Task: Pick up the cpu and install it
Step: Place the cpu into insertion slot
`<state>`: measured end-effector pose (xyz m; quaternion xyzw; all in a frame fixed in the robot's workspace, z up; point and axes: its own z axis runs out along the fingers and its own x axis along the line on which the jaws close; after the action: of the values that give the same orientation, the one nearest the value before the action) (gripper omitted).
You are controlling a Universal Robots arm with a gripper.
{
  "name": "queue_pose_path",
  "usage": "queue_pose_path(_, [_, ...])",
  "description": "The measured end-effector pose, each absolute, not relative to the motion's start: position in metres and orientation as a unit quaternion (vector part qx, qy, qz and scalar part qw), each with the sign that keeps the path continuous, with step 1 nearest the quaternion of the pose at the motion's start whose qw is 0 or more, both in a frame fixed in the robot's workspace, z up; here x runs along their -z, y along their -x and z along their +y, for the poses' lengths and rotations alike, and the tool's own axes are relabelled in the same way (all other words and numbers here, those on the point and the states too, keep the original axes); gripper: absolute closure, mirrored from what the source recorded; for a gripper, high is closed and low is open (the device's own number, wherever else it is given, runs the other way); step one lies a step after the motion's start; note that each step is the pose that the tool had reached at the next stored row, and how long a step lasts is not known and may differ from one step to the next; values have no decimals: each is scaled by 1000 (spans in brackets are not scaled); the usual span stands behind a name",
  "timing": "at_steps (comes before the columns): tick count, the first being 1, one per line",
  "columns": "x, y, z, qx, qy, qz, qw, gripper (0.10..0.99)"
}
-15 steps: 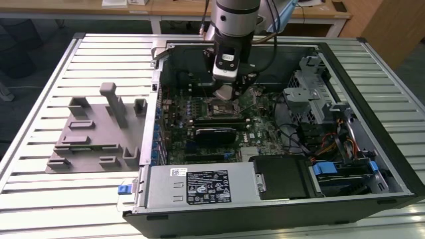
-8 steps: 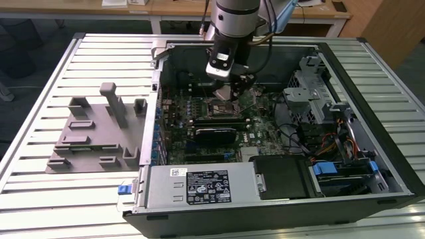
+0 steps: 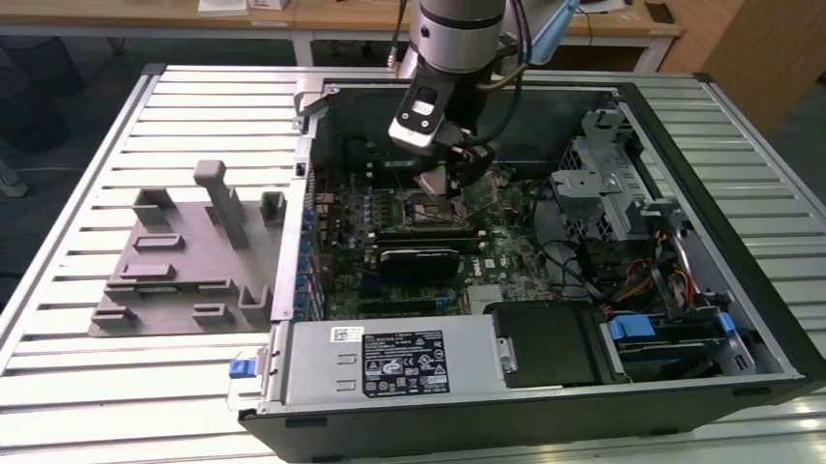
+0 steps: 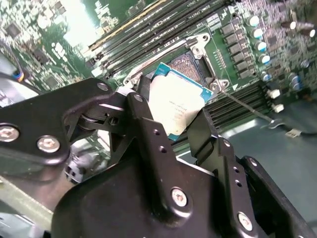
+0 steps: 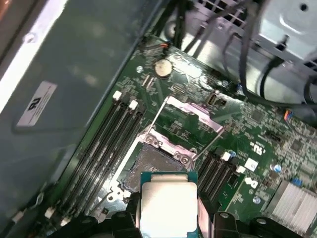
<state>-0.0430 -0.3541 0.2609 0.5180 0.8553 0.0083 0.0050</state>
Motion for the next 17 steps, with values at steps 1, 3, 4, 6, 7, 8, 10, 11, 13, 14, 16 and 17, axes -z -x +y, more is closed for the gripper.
queue_pose_path(1, [-261, 43, -354, -8, -526, 851, 5, 545])
queue_pose_path(3, [-261, 43, -354, -8, -541, 841, 5, 545])
queue_pose_path(4, [-261, 43, -354, -8, -549, 836, 5, 545])
queue_pose_path(6, [-260, 43, -354, -8, -563, 826, 5, 545])
queue_pose_path(7, [-260, 43, -354, -8, -571, 821, 6, 545])
queue_pose_path(8, [-260, 43, -354, -8, -578, 816, 6, 545])
queue_pose_path(10, [-259, 43, -354, -8, -593, 805, 6, 545])
queue_pose_path(11, [-259, 43, -354, -8, -600, 800, 6, 545])
queue_pose_path(13, [-258, 43, -354, -8, -615, 789, 6, 545])
queue_pose_path(14, [-258, 43, -354, -8, -622, 783, 6, 545])
queue_pose_path(16, [-256, 43, -354, -7, -636, 772, 6, 545])
queue_pose_path(17, [-255, 43, -354, -7, -643, 766, 6, 545])
